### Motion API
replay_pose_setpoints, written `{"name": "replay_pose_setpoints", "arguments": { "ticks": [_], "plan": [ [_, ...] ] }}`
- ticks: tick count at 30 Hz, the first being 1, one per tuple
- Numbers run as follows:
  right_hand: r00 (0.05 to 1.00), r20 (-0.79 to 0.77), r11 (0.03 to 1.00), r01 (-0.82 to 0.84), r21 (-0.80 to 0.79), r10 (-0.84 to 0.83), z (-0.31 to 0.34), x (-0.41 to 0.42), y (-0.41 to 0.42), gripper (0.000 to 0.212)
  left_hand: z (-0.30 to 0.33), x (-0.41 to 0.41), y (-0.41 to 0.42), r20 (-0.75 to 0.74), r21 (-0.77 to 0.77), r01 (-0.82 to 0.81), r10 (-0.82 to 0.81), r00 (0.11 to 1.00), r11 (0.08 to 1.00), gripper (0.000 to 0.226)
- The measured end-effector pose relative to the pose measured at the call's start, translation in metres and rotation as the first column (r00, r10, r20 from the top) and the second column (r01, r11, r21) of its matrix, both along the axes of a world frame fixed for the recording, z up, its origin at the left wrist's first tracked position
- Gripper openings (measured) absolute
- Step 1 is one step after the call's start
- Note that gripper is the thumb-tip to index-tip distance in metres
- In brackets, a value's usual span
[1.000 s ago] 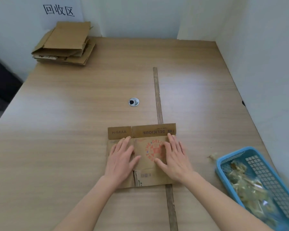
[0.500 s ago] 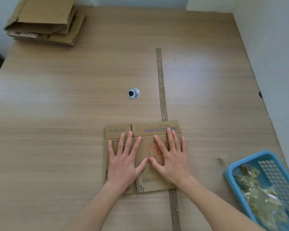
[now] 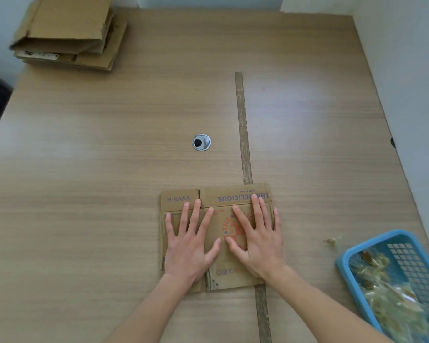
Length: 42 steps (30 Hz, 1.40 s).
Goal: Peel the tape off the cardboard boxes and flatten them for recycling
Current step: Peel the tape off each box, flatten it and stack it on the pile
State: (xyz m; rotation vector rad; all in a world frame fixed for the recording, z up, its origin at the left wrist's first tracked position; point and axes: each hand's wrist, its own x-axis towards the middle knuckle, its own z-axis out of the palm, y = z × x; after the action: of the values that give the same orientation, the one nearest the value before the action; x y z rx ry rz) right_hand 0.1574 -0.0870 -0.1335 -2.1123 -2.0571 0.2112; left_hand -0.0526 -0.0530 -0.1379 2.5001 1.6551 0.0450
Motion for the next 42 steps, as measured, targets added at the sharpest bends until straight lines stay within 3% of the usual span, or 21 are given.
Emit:
{"name": "replay_pose_setpoints", "arguments": {
  "ticks": [4, 6, 9, 13, 16, 24, 28, 35, 42],
  "plan": [
    [0.999, -0.040, 0.987, -0.040, -0.156, 0.035, 0.017, 0.004, 0.002, 0.078, 0.016, -0.003, 0.000, 0.062, -0.083, -0.033, 0.038, 0.997, 0.996, 0.073],
    [0.998, -0.066, 0.975, -0.019, -0.223, 0.004, 0.025, 0.012, -0.005, 0.082, 0.026, -0.007, -0.006, 0.065, -0.157, -0.198, 0.210, 0.975, 0.968, 0.078],
    [0.971, -0.121, 0.943, 0.166, -0.289, -0.208, 0.036, 0.017, -0.026, 0.088, 0.042, -0.014, -0.023, 0.040, -0.278, -0.444, 0.472, 0.881, 0.852, 0.094],
    [0.929, -0.253, 0.922, 0.176, -0.344, -0.271, 0.046, 0.011, -0.048, 0.079, 0.059, -0.010, -0.040, 0.160, -0.435, -0.461, 0.570, 0.806, 0.774, 0.107],
    [0.878, -0.351, 0.912, 0.192, -0.362, -0.324, 0.057, 0.007, -0.052, 0.082, 0.073, -0.007, -0.043, 0.205, -0.460, -0.506, 0.642, 0.739, 0.729, 0.112],
    [0.854, -0.484, 0.969, 0.084, -0.232, -0.190, 0.123, -0.022, -0.030, 0.088, 0.157, -0.051, -0.047, 0.254, -0.324, -0.521, 0.603, 0.756, 0.790, 0.113],
    [0.890, -0.451, 0.993, 0.023, -0.118, -0.074, 0.185, -0.071, -0.001, 0.088, 0.225, -0.105, -0.041, 0.301, -0.224, -0.554, 0.598, 0.743, 0.802, 0.118],
    [0.902, -0.415, 0.992, -0.123, 0.027, 0.123, 0.308, -0.210, 0.027, 0.088, 0.347, -0.243, -0.053, 0.341, -0.025, -0.645, 0.613, 0.713, 0.764, 0.120],
    [0.849, -0.449, 0.960, -0.241, 0.144, 0.280, 0.403, -0.387, 0.022, 0.088, 0.444, -0.411, -0.090, 0.361, 0.144, -0.704, 0.625, 0.692, 0.696, 0.119]
  ]
}}
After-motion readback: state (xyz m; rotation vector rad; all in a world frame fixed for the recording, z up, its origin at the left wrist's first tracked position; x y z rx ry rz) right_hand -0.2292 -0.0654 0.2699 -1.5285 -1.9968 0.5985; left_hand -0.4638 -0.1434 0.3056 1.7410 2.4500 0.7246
